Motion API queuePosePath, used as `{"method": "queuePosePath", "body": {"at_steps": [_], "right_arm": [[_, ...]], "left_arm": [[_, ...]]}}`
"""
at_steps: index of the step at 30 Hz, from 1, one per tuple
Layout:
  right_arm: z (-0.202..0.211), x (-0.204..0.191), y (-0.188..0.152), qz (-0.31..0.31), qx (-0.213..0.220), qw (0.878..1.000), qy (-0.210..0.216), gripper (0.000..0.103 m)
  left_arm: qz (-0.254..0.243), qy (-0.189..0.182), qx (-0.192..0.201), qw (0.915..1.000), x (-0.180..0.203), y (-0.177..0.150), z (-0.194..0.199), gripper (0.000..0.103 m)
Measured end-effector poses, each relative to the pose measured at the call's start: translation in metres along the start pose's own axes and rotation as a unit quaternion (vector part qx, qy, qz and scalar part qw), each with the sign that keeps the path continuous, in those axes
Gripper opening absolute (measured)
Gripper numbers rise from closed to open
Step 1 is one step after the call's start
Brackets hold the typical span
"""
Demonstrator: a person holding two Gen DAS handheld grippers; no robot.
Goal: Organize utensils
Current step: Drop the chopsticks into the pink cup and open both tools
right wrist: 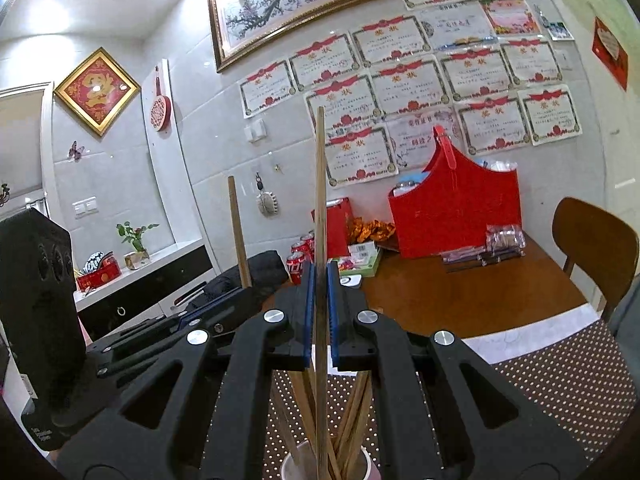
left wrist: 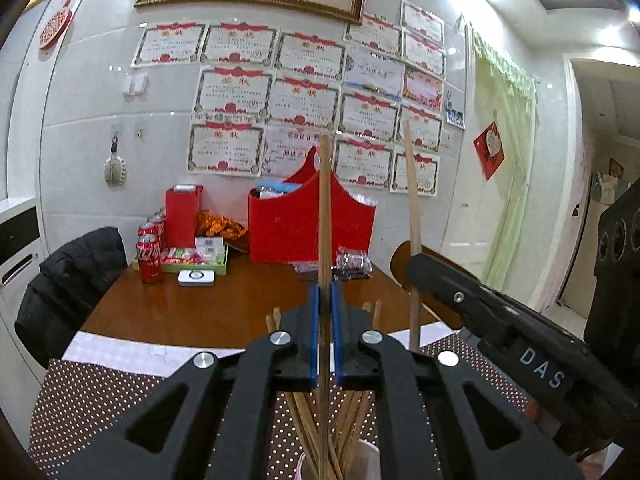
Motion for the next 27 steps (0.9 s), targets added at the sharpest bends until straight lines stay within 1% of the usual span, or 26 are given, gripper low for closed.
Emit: {"method": "queuePosePath", "body": {"at_steps": [6,10,11,12,13,14,15,16,17,18,19,22,24,25,27], "right_arm": [[-0.015,0.012,-0.019,-0.006,-0.016,1.0,-0.007,0.007],[-0.019,0.018,-0.028,-0.004,-0.027,1.0,-0.013,0.007],[-0.02,0.02,-0.03,-0.005,-0.033,0.999,-0.014,0.008],[-0.02,0.022,-0.032,-0.008,-0.037,0.999,-0.017,0.008],[-0.019,0.024,-0.032,-0.012,-0.038,0.999,-0.02,0.017],[-0.015,0.027,-0.032,-0.02,-0.037,0.999,-0.022,0.04],[-0.01,0.032,-0.03,-0.03,-0.029,0.999,-0.032,0.053],[-0.004,0.036,-0.028,-0.041,-0.02,0.998,-0.038,0.074],[0.003,0.041,-0.026,-0.055,-0.009,0.998,-0.035,0.088],[0.013,0.046,-0.023,-0.07,0.0,0.997,-0.03,0.093],[0.018,0.047,-0.021,-0.074,0.004,0.997,-0.034,0.097],[0.034,0.047,-0.016,-0.072,0.006,0.996,-0.049,0.097],[0.043,0.045,-0.014,-0.068,0.008,0.996,-0.065,0.097],[0.049,0.043,-0.012,-0.066,0.01,0.995,-0.073,0.097],[0.06,0.04,-0.01,-0.068,0.009,0.995,-0.078,0.097]], "left_arm": [[0.005,0.0,-0.018,0.9998,-0.002,-0.02,-0.013,0.006],[0.003,0.004,-0.025,0.9997,-0.001,-0.028,-0.015,0.007],[0.002,0.007,-0.029,0.9996,-0.002,-0.03,-0.014,0.01],[0.002,0.007,-0.029,0.9995,-0.002,-0.03,-0.013,0.027],[0.002,0.007,-0.028,0.9996,-0.002,-0.03,-0.01,0.037],[0.002,0.012,-0.021,0.9997,-0.003,-0.03,-0.004,0.046],[0.0,0.02,-0.012,0.9997,-0.005,-0.029,0.004,0.051],[-0.001,0.023,-0.009,0.9997,-0.007,-0.028,0.009,0.056],[-0.002,0.027,-0.007,0.9996,-0.007,-0.027,0.015,0.071],[-0.002,0.034,-0.003,0.9994,-0.009,-0.027,0.021,0.08],[-0.004,0.044,0.004,0.999,-0.01,-0.026,0.029,0.08],[-0.014,0.064,0.007,0.9978,-0.009,-0.023,0.045,0.083],[-0.025,0.082,0.006,0.9963,-0.006,-0.022,0.061,0.084],[-0.029,0.085,0.005,0.9959,-0.005,-0.021,0.065,0.085],[-0.046,0.101,0.002,0.9938,0.0,-0.021,0.08,0.086]]}}
Point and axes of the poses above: each gripper's, at about its wrist camera, not at the fingertips, and z roughly against the way its jaws point, x to its right, y to its top, the point moved 3 cm from there along -z, roughly the way its jaws point, and after that the axes turned 12 degrees about -z, right-handed, at the moved point
